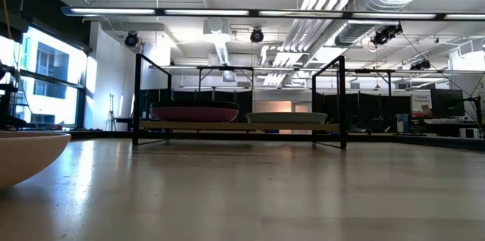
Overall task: Place and stack plates onto a shelf
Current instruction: Stack the pink plate on top of the gray plate on the shelf
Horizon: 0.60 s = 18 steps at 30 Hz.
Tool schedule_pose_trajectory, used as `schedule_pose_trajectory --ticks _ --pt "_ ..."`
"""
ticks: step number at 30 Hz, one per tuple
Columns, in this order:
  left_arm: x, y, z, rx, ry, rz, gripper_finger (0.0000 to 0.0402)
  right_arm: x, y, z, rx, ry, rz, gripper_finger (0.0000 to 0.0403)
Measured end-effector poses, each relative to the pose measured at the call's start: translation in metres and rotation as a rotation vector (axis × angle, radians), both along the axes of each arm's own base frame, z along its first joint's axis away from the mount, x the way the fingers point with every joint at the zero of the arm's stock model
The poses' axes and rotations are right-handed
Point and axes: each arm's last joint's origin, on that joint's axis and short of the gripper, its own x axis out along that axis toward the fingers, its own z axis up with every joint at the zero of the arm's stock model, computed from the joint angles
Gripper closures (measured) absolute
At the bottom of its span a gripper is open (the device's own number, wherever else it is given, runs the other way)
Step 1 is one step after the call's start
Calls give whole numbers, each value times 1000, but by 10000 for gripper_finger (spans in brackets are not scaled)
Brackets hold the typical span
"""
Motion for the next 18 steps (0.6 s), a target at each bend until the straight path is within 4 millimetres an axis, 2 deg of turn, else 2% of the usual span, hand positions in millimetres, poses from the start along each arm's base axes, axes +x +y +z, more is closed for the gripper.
schedule_pose_trajectory --ticks 3,7,12,15,18 --pt "8 -5 5 -51 -55 -107 389 0 0 0 4 3 0 179" --pt "32 -19 1 -157 -18 -278 367 0 0 -2 18 20 -1 179" --pt "56 -55 -6 -266 35 -495 341 0 0 -6 45 44 -2 179" --pt "63 -78 -9 -346 63 -600 328 0 0 -7 51 60 -2 179" --pt "65 -99 -18 -438 164 -665 316 0 0 -8 50 63 -2 179"
